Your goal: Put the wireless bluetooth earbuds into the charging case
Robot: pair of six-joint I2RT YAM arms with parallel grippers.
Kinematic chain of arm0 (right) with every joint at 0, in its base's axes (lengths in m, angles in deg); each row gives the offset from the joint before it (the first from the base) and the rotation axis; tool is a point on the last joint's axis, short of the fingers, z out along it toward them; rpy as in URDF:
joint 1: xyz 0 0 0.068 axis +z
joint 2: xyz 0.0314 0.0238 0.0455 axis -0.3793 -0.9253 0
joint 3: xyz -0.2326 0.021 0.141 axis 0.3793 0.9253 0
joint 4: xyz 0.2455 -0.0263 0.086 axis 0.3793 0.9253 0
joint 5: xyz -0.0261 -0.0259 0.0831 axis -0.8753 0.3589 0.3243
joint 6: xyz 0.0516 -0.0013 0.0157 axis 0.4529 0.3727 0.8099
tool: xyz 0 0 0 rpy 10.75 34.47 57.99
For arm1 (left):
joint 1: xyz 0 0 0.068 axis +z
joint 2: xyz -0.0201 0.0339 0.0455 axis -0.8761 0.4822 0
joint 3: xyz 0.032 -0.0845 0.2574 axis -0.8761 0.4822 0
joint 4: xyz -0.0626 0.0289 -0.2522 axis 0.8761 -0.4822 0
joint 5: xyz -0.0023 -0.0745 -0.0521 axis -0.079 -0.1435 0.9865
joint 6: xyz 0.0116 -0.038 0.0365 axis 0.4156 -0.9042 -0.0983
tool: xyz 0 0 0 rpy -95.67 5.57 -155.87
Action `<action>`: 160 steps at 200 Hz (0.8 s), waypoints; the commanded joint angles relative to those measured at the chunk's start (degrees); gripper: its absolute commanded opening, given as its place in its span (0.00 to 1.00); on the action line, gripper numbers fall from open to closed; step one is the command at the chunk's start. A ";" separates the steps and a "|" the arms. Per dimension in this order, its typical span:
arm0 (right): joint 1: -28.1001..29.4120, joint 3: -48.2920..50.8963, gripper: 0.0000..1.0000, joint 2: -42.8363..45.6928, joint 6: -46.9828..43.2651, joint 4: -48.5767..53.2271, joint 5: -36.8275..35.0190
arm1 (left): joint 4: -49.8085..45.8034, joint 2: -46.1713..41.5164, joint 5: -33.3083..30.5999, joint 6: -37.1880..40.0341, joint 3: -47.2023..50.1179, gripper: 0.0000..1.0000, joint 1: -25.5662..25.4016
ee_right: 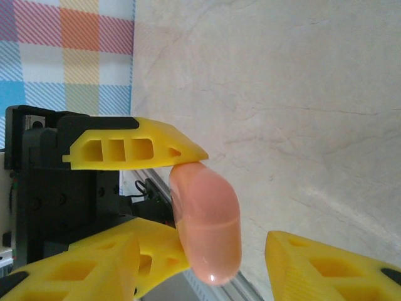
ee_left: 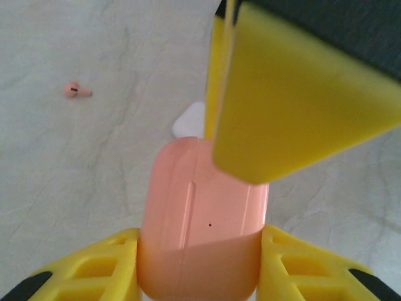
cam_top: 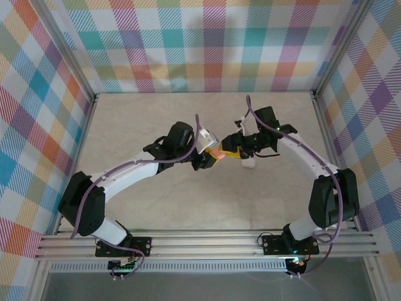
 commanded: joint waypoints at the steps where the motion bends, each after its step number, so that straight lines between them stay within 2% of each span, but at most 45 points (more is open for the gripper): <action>1: 0.92 0.53 0.56 2.55 0.01 1.40 2.02 | 0.01 -2.43 -0.02 1.38 0.54 0.18 -0.86; 20: 0.87 0.36 0.55 2.55 0.01 1.71 1.73 | -0.14 -2.89 0.45 1.38 0.37 0.18 -1.06; 43: 0.98 -0.66 0.50 1.19 0.75 0.52 5.45 | -1.76 -3.20 1.03 1.74 -1.21 0.18 -1.22; 88: 0.95 -5.44 0.24 -1.43 -2.80 2.80 8.47 | -0.87 -6.67 -1.65 0.95 0.19 0.20 -1.94; 121: 0.93 -7.29 0.17 -2.73 -2.42 1.03 13.36 | -0.69 -8.97 -3.26 1.38 0.54 0.21 -2.02; 130: 0.95 -6.91 0.20 -2.92 -1.44 -0.16 14.06 | -0.69 -9.45 -3.36 1.30 0.50 0.21 -2.01; 139: 1.03 -6.53 0.36 -3.01 -0.54 -1.22 14.73 | -0.39 -9.88 -3.27 1.09 0.75 0.21 -1.98; 148: 1.12 -6.06 0.46 -2.94 -0.12 -2.15 15.25 | 0.30 -10.39 -3.02 0.77 1.20 0.21 -2.00; 160: 1.29 -5.83 0.52 -2.76 -0.23 -2.25 15.22 | 0.73 -10.84 -2.92 0.60 1.47 0.21 -1.98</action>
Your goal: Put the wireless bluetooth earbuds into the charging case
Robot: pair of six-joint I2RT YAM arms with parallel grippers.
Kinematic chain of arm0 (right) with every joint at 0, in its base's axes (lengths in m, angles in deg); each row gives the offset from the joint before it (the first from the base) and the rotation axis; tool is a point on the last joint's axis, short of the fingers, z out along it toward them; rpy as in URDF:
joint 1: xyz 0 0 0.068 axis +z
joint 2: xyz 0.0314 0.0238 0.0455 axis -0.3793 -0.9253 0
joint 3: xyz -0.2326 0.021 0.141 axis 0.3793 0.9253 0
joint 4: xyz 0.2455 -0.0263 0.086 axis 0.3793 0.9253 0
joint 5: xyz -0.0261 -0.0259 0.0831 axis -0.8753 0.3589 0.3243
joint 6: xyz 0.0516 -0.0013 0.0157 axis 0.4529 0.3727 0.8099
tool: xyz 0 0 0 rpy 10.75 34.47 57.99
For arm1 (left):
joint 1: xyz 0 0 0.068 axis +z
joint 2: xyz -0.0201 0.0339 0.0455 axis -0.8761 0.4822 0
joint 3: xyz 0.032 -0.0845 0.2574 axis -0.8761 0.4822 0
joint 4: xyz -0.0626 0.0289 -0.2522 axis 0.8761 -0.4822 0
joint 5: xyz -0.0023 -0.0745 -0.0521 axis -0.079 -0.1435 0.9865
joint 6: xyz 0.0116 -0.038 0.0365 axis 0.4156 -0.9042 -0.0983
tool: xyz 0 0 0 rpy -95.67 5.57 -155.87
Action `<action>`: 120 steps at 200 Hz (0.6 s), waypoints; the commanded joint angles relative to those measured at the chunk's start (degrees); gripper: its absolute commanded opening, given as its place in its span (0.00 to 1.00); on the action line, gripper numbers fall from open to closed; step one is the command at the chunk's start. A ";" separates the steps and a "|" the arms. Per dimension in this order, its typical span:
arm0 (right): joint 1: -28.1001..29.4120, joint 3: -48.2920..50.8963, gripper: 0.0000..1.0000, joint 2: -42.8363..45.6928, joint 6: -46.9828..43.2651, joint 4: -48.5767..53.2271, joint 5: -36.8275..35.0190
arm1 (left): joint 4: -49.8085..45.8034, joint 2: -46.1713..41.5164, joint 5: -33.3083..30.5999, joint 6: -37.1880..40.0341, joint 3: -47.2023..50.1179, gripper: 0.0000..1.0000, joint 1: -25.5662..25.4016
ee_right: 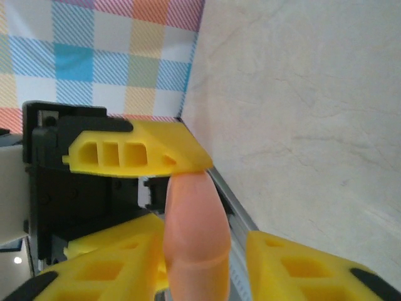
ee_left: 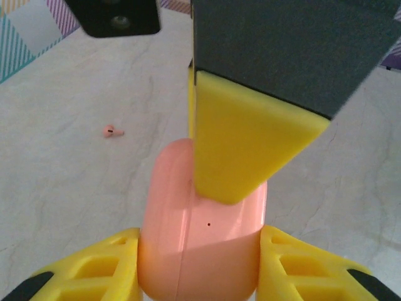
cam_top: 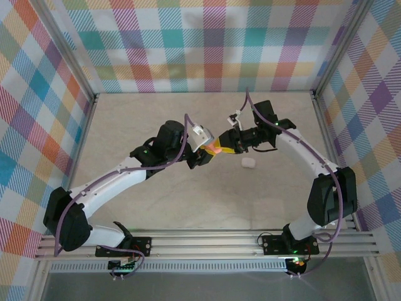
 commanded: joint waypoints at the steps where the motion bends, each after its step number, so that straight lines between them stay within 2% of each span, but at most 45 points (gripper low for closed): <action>1: 0.42 -0.41 0.52 -0.50 0.83 -2.56 4.03 | 2.19 -2.01 1.30 -0.11 1.19 0.21 -0.91; 22: 0.61 -0.08 0.49 -0.46 0.55 -2.49 3.96 | 1.75 -2.64 1.34 -0.11 1.02 0.21 -0.91; 52: 0.61 -1.39 0.22 -1.49 0.87 -3.45 4.95 | 2.01 -3.51 0.38 -0.94 1.80 0.26 -0.93; 83: 0.61 -2.25 0.11 -1.78 0.91 -4.86 4.73 | 3.52 -5.71 -1.72 -2.37 4.34 0.33 -0.93; 91: 0.59 -2.08 0.09 -1.73 0.90 -5.28 4.33 | 4.61 -6.41 -2.84 -3.00 5.35 0.41 -0.91; 98: 0.61 -1.69 0.07 -1.56 0.94 -5.93 3.88 | 5.40 -7.19 -4.06 -3.77 6.03 0.55 -0.93; 103: 0.61 -1.26 0.06 -1.36 1.14 -6.74 3.62 | 5.65 -7.65 -5.17 -4.31 6.33 0.71 -0.93; 104: 0.61 -1.09 0.06 -1.30 1.19 -6.98 3.54 | 5.72 -7.70 -5.41 -4.41 6.36 0.77 -0.93; 105: 0.61 -0.96 0.06 -1.23 1.18 -7.23 3.50 | 5.75 -7.82 -5.66 -4.50 6.42 0.87 -0.93; 107: 0.61 -0.76 0.06 -1.07 1.30 -7.64 3.33 | 5.67 -8.05 -6.22 -4.70 6.46 0.97 -0.93; 110: 0.61 -0.35 0.05 -0.86 1.27 -8.30 2.98 | 5.70 -8.34 -7.17 -5.09 6.47 1.00 -0.93; 120: 0.61 0.84 0.04 0.13 1.32 -10.23 1.59 | 5.53 -9.49 -11.25 -7.13 6.55 1.00 -0.92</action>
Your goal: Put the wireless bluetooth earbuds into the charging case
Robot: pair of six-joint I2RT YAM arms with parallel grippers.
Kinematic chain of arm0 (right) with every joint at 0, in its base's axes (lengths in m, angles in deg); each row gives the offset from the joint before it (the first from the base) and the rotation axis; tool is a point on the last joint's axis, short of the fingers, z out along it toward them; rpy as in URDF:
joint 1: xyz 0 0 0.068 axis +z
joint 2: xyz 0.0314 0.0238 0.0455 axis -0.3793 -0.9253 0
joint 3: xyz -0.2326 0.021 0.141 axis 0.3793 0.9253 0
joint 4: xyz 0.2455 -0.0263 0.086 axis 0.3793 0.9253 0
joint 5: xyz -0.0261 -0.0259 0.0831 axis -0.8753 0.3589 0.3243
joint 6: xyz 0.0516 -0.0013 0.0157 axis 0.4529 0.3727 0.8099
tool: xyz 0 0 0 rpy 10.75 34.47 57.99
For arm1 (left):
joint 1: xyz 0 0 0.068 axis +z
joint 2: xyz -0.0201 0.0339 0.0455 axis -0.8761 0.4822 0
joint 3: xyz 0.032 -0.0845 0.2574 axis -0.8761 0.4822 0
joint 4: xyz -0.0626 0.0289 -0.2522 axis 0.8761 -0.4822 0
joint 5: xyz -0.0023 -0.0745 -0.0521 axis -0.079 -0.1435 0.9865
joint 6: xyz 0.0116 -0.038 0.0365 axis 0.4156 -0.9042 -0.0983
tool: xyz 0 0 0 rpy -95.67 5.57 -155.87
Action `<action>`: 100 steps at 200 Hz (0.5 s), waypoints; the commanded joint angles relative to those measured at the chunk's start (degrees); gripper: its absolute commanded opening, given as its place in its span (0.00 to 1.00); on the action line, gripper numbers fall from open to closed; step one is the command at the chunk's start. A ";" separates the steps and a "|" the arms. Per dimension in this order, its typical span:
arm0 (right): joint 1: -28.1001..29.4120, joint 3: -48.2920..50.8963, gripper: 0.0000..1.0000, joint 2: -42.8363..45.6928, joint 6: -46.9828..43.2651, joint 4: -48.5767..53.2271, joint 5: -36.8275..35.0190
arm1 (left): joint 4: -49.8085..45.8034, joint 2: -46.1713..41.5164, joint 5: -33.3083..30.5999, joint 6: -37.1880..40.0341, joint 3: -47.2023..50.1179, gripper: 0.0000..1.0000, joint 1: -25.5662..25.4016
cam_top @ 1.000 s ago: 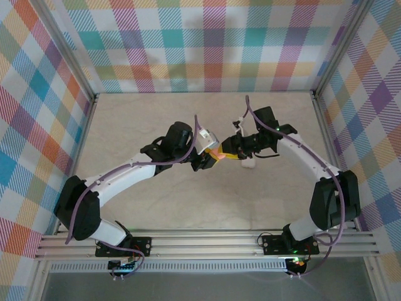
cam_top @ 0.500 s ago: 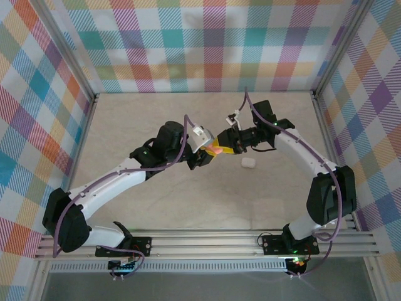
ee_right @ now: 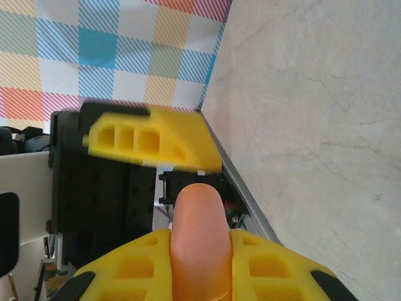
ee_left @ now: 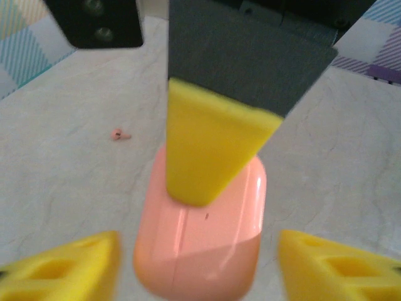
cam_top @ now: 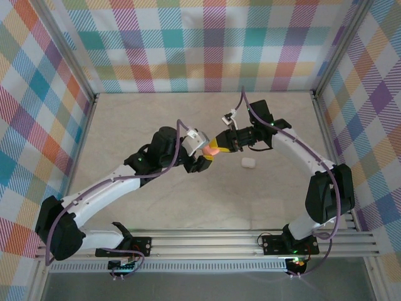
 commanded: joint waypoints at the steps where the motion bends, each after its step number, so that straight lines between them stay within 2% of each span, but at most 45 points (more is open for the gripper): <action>1: -0.51 1.26 0.03 1.65 0.19 -5.63 -1.79 | 2.33 -3.60 -8.03 -4.32 0.83 1.00 -0.47; 16: -0.54 4.05 0.01 4.22 0.28 -11.95 -2.38 | 2.45 -5.25 -12.32 -7.48 0.98 1.00 -0.36; 35: -0.51 9.25 0.01 9.55 -0.38 -20.53 -6.91 | 6.06 -7.20 -14.92 -15.06 2.47 1.00 -0.39; 52: -0.50 12.30 0.02 13.31 -1.15 -25.33 -10.11 | 10.44 -7.22 -13.92 -24.36 3.91 1.00 -0.39; 70: -0.51 14.83 0.03 16.00 -0.58 -30.86 -12.27 | 9.10 -5.94 -14.84 -32.75 2.97 1.00 -0.38; 100: -0.51 17.61 0.03 17.45 2.23 -38.94 -13.07 | 10.81 -5.23 -9.18 -36.75 2.85 1.00 -0.36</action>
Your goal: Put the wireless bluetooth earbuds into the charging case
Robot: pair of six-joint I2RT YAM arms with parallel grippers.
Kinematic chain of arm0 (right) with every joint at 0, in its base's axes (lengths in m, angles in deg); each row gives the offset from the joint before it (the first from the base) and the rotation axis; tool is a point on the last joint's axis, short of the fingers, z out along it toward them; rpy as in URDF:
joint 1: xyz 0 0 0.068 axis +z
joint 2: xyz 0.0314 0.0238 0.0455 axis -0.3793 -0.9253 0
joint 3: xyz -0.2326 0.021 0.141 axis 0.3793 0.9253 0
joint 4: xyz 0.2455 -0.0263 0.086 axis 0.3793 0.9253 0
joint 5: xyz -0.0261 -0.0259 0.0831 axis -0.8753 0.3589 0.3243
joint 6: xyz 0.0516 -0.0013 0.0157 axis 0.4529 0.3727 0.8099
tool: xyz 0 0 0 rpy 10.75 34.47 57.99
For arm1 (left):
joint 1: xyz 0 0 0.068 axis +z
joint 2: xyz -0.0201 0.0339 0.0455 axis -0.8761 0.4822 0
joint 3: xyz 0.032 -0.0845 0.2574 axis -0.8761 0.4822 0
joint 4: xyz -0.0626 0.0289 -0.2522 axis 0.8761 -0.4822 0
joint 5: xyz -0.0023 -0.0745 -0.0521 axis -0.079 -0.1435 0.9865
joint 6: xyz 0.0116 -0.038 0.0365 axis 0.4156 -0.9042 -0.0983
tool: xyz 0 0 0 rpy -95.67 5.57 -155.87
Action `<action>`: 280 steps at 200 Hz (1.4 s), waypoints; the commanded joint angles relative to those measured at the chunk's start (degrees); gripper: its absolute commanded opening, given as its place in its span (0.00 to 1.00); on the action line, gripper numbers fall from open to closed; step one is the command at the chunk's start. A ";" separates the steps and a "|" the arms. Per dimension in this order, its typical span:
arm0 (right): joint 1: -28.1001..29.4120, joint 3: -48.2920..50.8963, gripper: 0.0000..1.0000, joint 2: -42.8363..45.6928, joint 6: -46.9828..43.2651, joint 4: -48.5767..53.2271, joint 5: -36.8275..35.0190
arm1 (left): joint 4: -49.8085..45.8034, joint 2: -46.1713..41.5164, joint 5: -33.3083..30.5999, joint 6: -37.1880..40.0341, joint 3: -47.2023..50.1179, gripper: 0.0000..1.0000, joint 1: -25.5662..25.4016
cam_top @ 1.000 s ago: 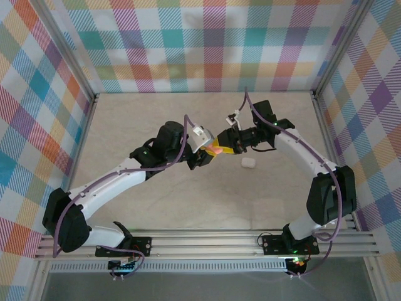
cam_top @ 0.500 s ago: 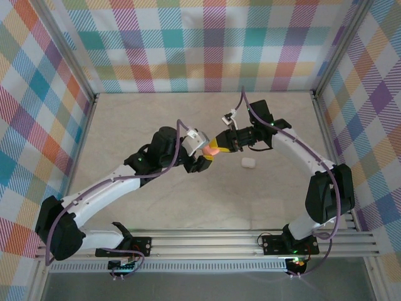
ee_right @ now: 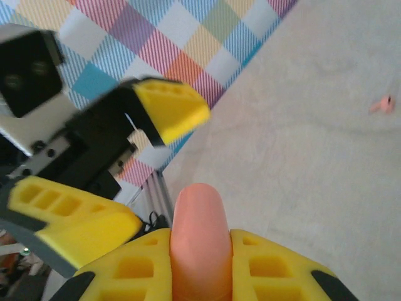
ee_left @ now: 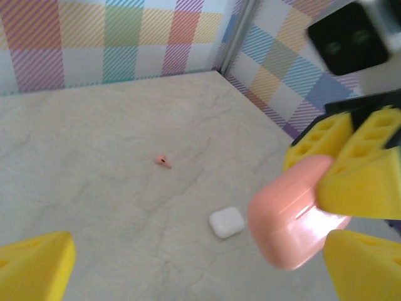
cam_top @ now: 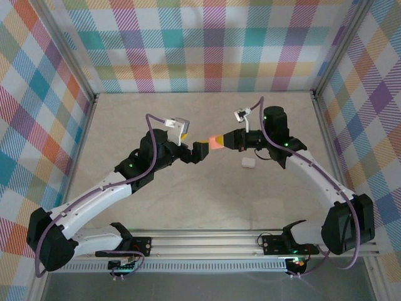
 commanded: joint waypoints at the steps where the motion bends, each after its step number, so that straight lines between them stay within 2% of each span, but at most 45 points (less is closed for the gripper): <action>1: -0.14 2.07 0.03 0.86 1.88 -11.55 -1.93 | 3.93 0.14 3.54 -8.53 0.34 1.00 -0.37; 39: -0.14 4.57 0.03 1.06 7.98 -22.61 -1.67 | 13.53 -5.85 9.10 -6.18 7.13 0.99 -0.10; 48: -0.14 5.01 0.03 1.22 9.18 -24.56 -1.62 | 14.42 -7.36 9.14 -7.34 8.23 0.97 0.80; 74: -0.14 6.46 0.03 1.84 13.06 -29.93 -1.37 | 23.16 -8.63 15.62 -13.37 12.14 0.88 5.25; 106: -0.18 7.33 0.05 2.75 15.25 -34.02 0.66 | 31.91 -5.11 21.79 -19.63 13.36 0.85 8.42; 139: -0.14 8.43 0.05 4.95 15.49 -35.13 1.79 | 43.57 1.68 31.80 -27.44 10.73 0.82 10.24; 183: -0.14 8.03 0.05 6.91 15.22 -33.21 2.17 | 61.61 11.57 37.96 -38.95 7.90 0.64 10.43; 211: -0.14 8.10 0.05 7.29 15.86 -33.50 2.47 | 70.33 15.72 39.88 -43.31 7.12 0.53 10.26; 238: -0.14 7.94 0.05 7.57 15.16 -31.49 1.66 | 70.91 16.16 40.73 -42.24 6.69 0.52 9.64; 280: -0.14 7.51 0.05 7.14 15.92 -31.31 1.32 | 62.78 14.75 42.28 -36.62 5.33 0.52 7.99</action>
